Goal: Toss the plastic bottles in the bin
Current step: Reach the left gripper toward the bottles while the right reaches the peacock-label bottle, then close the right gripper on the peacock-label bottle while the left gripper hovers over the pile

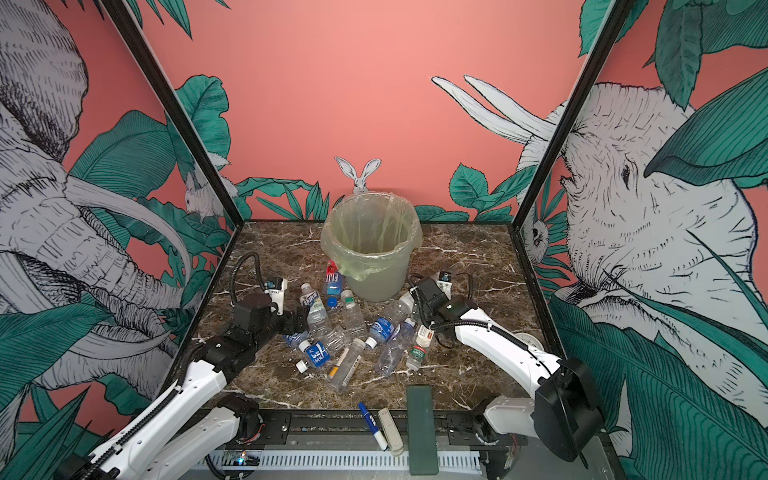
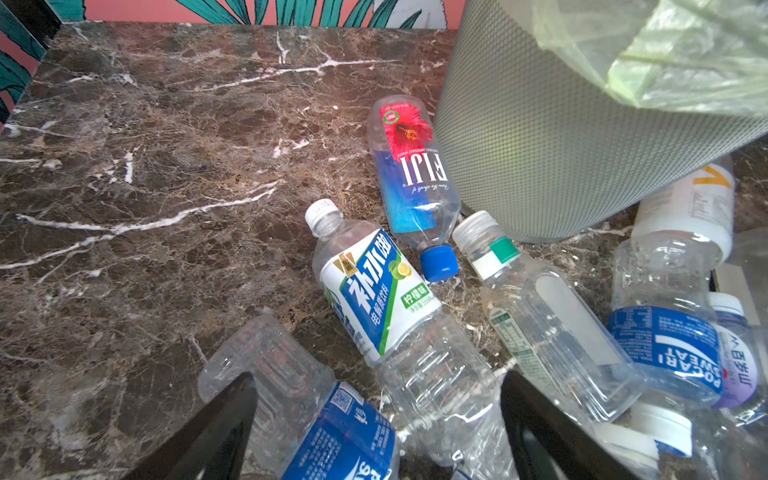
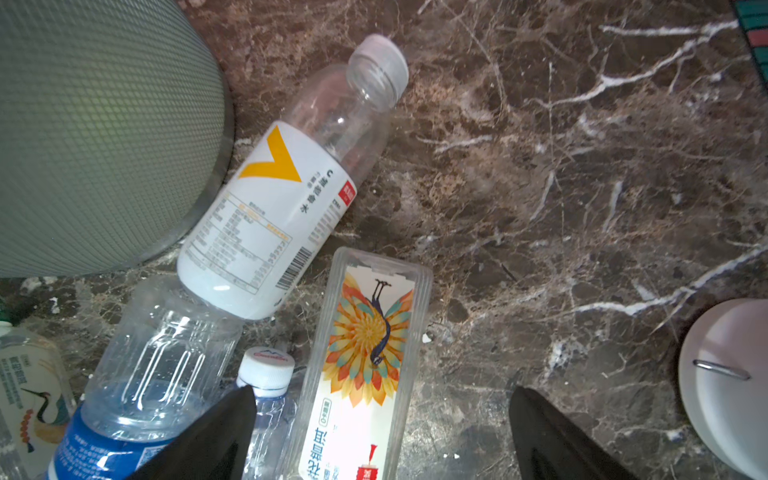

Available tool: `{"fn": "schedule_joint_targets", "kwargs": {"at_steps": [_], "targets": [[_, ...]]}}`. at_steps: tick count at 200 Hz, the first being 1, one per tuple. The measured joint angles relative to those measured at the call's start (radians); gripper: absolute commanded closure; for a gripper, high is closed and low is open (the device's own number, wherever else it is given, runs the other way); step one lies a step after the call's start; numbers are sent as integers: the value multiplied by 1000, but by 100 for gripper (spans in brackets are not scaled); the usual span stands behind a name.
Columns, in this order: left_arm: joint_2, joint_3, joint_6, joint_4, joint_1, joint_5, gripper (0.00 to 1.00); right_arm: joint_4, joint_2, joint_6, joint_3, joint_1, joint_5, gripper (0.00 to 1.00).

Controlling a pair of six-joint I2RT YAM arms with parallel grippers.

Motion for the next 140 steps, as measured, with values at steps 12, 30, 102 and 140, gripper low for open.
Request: {"fn": "schedule_joint_targets", "kwargs": {"at_steps": [12,30,102,140], "targets": [[9,0,-2,0,-9,4,7,5,11,20,-22,6,-15,4],[14,-1,-2,0,-18,7,8,16,21,39,-53,10,-38,5],[14,-29,-12,4,-26,12,8,87,80,60,-76,14,-86,9],[14,-32,-14,4,-30,12,8,90,94,68,-83,14,-82,16]]}}
